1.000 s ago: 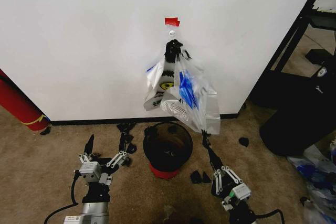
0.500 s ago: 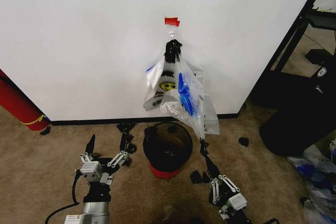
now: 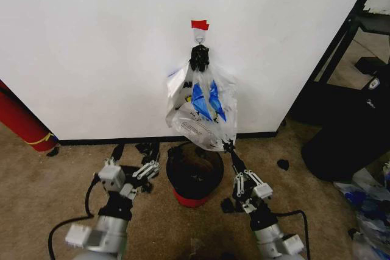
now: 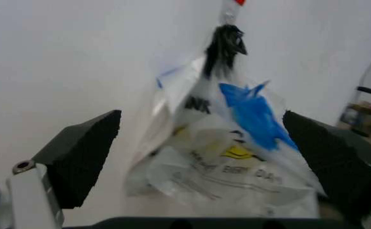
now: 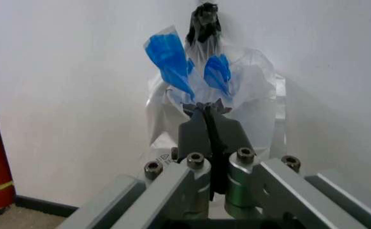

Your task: Pick up the garbage bag from the wall and place it over the trash bin.

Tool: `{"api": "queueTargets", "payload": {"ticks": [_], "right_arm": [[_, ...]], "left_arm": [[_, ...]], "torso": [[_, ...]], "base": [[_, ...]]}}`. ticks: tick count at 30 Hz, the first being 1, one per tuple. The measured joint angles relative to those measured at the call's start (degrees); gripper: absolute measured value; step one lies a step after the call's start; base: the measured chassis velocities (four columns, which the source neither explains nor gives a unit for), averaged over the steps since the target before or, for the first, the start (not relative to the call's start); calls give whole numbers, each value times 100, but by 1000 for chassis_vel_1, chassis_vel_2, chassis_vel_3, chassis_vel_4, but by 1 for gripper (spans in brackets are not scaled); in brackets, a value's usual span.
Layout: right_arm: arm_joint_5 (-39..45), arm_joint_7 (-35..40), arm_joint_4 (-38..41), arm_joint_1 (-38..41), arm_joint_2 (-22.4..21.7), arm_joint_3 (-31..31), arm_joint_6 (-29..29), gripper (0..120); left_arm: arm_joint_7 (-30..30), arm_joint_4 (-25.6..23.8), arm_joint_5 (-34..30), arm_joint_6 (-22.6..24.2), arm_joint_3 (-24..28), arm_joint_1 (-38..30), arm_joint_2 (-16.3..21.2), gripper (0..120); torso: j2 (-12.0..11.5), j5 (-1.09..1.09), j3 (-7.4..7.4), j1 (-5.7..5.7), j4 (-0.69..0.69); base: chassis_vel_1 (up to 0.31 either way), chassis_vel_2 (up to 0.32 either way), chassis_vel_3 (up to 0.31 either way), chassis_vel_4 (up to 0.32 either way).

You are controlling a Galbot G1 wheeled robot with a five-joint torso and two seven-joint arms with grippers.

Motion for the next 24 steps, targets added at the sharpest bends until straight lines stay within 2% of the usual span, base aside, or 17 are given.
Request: {"api": "queueTargets", "payload": {"ticks": [3,6,7,10,12,13,14,15,18,24], "right_arm": [[-69,14,-80,89,60,-33,-33,0],[-102,15,-135,129,80,-53,-42,0],[-102,15,-135,129,80,-53,-42,0],[-137,15,-147,127,101,-39,-44,0],[-172,12,-148,111,132,-21,-44,0],[-177,12,-148,110,138,-17,-43,0],[-194,11,-148,97,170,7,-42,0],[-194,11,-148,97,170,7,-42,0],[-210,6,-126,55,208,69,-34,0],[-226,-12,-97,-21,221,188,-4,0]], "left_arm": [[-339,-136,-1286,666,161,-760,496,100],[-603,-171,-2240,1120,352,-1378,838,100],[-603,-171,-2240,1120,352,-1378,838,100],[-801,-7,-2694,1341,778,-2092,973,100],[-973,155,-3056,1477,1156,-2714,950,100],[-993,172,-3092,1489,1190,-2778,942,100],[-1140,342,-3375,1579,1459,-3269,861,100],[-1140,342,-3375,1579,1459,-3269,861,100],[-1381,771,-3693,1690,1903,-4002,648,100],[-1718,1285,-4252,1777,2118,-4633,313,100]], "torso": [[0,-1,0,0,-1],[0,0,0,0,0],[0,0,0,0,0],[0,0,0,0,1],[0,1,0,0,0],[0,1,0,0,-1],[0,1,0,0,-1],[0,1,0,0,-1],[0,1,0,1,-1],[0,2,0,0,0]], "base": [[0,0,0,0],[0,0,0,0],[0,0,0,0],[0,0,0,0],[0,0,0,0],[0,0,0,0],[0,0,0,0],[0,0,0,0],[0,0,0,0],[0,0,0,0]]}}
